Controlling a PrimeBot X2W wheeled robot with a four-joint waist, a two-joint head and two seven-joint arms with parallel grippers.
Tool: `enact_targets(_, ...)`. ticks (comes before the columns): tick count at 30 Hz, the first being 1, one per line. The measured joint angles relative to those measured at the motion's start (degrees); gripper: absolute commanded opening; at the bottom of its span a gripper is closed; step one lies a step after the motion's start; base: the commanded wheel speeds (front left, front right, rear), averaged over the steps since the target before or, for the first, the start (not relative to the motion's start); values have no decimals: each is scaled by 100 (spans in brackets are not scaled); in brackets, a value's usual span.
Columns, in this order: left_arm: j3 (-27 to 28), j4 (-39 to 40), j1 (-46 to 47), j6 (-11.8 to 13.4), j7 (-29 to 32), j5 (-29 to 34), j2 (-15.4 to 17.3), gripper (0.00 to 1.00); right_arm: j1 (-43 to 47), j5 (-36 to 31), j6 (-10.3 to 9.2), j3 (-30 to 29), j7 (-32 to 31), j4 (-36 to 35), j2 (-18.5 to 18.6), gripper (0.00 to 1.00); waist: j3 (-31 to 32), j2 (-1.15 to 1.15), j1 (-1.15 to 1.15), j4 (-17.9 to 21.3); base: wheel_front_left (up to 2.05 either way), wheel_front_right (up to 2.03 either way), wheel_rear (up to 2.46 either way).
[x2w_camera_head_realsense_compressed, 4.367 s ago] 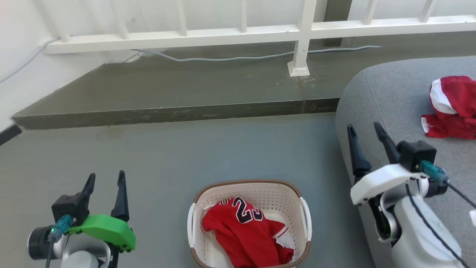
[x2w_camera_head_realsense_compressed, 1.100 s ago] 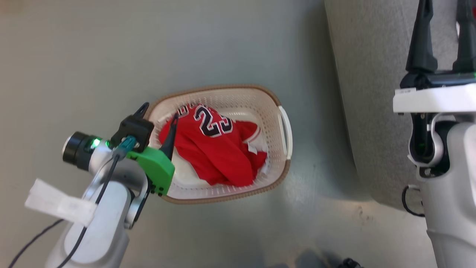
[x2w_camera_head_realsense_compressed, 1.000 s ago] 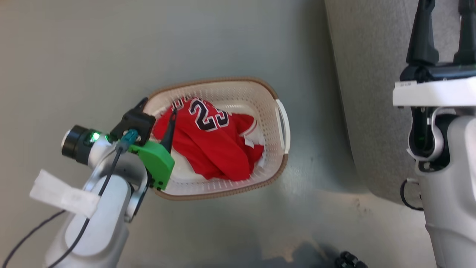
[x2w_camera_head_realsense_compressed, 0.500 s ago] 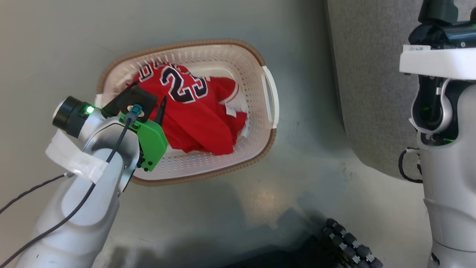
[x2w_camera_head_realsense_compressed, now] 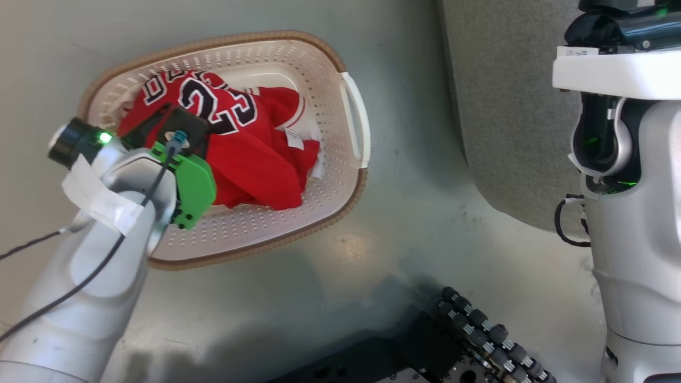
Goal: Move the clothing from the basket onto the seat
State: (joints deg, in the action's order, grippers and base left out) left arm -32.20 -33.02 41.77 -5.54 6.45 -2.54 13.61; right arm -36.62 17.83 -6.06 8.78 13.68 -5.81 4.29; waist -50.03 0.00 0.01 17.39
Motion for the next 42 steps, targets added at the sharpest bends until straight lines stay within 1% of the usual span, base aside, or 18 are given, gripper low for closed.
enact_targets(3,0,-148,95,-4,-1,42,65,100,-58,40,0,57,18,40,-32,100,-73,0,0,105,0,0,0)
enact_targets(10,-58,-436,348,-8,-14,100,73,100,-77,41,0,100,42,154,-63,100,-226,0,0,310,0,0,0)
enact_targets(13,-77,-581,403,-8,7,137,135,100,-91,51,2,164,51,171,-75,100,-266,0,0,383,0,0,0)
enact_targets(22,-185,-904,594,0,-4,402,144,100,-168,116,8,186,88,276,-89,100,-321,0,0,509,0,0,0)
enact_targets(23,-209,-934,597,2,-13,434,146,93,-169,144,8,194,89,282,-93,100,-324,0,0,521,0,0,0)
enact_targets(25,-267,-998,610,10,-20,471,146,60,-169,188,8,213,90,297,-103,100,-328,0,0,548,0,0,0)
enact_targets(26,-290,-1039,623,30,-20,483,145,48,-169,201,8,216,90,302,-107,100,-331,0,0,562,0,0,0)
enact_targets(27,-301,-1080,642,35,-21,488,146,40,-169,209,8,218,90,311,-107,100,-334,0,0,575,0,0,0)
enact_targets(28,-303,-1103,660,44,-30,489,146,29,-169,216,8,219,90,316,-107,100,-339,0,0,587,0,0,0)
enact_targets(30,-307,-1150,678,55,-74,492,146,0,-170,234,8,231,90,350,-110,100,-341,0,0,614,0,0,0)
enact_targets(35,-337,-1290,707,54,-155,492,92,0,-170,234,7,176,90,367,-119,100,-332,0,0,642,0,0,0)
enact_targets(42,-335,-1274,708,51,-491,393,-263,0,-171,229,-2,3,90,401,-123,100,-229,0,-1,551,0,0,0)
